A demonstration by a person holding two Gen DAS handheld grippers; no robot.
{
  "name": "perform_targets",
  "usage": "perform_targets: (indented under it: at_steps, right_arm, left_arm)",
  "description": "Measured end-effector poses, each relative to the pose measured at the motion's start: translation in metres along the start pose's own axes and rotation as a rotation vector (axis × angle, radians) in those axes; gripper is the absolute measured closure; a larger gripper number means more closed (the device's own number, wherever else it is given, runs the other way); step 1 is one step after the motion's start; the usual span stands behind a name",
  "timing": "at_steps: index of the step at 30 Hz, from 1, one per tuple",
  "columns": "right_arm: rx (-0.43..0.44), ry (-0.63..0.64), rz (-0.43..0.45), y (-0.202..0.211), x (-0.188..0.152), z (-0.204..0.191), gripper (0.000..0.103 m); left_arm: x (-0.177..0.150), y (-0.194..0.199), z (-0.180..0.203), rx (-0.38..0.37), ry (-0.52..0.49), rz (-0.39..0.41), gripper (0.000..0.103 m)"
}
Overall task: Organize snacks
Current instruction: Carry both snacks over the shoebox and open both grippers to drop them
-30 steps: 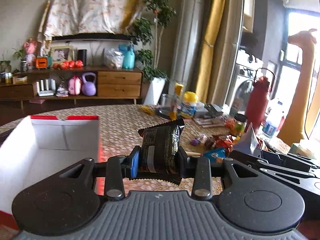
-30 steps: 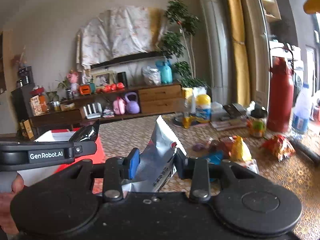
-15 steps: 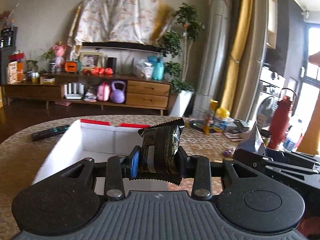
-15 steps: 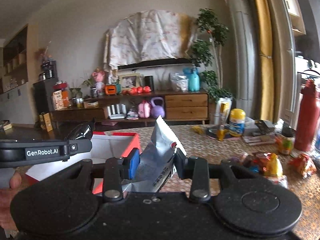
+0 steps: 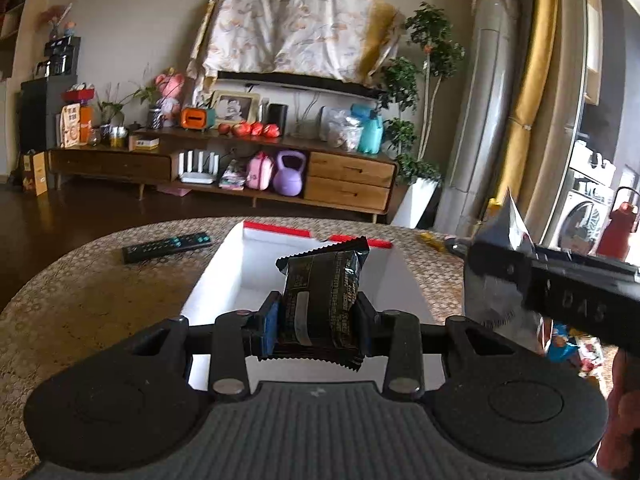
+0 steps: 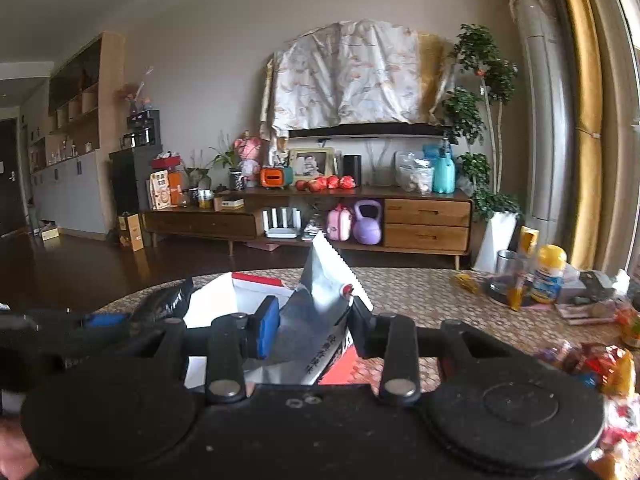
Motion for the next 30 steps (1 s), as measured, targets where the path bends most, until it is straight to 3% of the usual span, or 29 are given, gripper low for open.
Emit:
perform_targets:
  at_steps: [7, 16, 30]
  right_arm:
    - [0.035, 0.017, -0.035, -0.036, 0.002, -0.011, 0.067]
    - [0.054, 0.006, -0.134, -0.076, -0.024, -0.018, 0.067]
    - [0.068, 0.000, -0.198, -0.088, -0.041, -0.023, 0.067]
  left_arm:
    - [-0.010, -0.021, -0.016, 0.026, 0.013, -0.045, 0.066]
    - [-0.023, -0.043, -0.028, 0.063, 0.008, -0.101, 0.066]
    - [-0.030, -0.056, -0.034, 0.104, -0.023, -0.144, 0.066]
Point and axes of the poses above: each gripper's, at about its wrist camera, not at the fingertips, and y roughly against the way its jaws point, z to its right, x to its top, the point moved 7 cm from there along -y, roughly the way its jaws point, and after that the axes turned 13 degrees about x, right-handed, at the moved point
